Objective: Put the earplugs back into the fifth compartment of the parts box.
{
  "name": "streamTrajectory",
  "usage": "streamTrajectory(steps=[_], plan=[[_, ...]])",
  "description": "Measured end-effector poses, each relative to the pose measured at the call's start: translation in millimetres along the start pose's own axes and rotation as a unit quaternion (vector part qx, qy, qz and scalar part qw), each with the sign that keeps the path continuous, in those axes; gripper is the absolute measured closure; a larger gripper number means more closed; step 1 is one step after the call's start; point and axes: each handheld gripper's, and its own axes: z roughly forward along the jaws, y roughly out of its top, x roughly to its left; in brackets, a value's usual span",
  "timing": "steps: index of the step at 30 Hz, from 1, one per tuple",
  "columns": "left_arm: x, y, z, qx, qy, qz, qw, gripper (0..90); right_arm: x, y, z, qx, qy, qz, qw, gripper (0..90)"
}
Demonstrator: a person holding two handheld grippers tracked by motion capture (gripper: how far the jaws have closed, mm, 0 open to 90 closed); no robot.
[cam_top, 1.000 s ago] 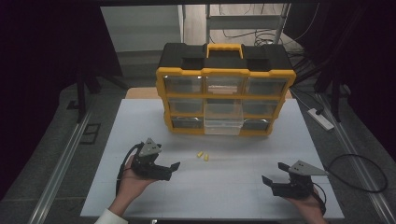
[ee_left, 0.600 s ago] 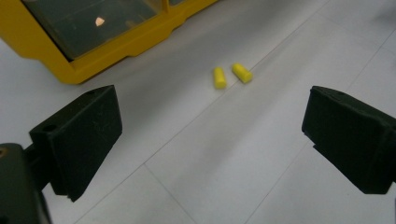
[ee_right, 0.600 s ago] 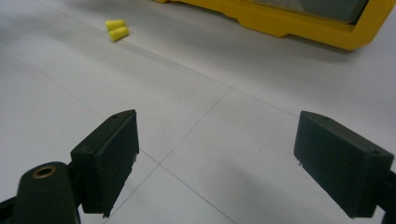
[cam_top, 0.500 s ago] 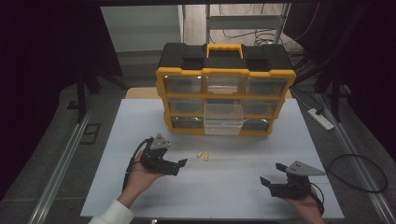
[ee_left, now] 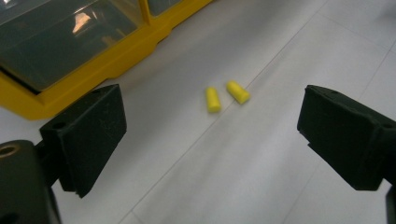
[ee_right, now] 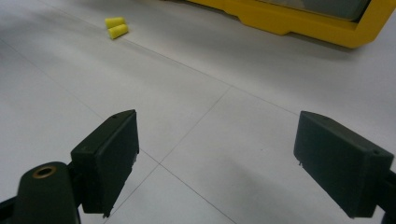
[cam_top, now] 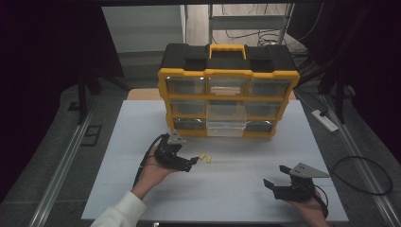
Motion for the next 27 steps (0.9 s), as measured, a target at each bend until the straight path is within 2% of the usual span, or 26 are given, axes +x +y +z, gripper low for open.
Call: streamTrajectory(steps=[14, 20, 27], plan=[[2.3, 11.9, 35.6, 0.040, -0.006, 0.003, 0.9992, 9.2, -0.4, -0.1, 0.5, 0.002, 0.001, 0.000, 1.0000, 15.0], [0.7, 16.3, 48.2, 0.052, -0.010, 0.015, 0.9985, 13.1, -0.4, 0.1, 0.5, 0.003, 0.003, -0.001, 1.0000, 15.0], [2.1, 16.9, 60.3, 0.070, -0.010, 0.013, 0.9974, 14.8, -0.1, 0.1, 0.6, 0.003, 0.002, -0.002, 1.0000, 15.0]])
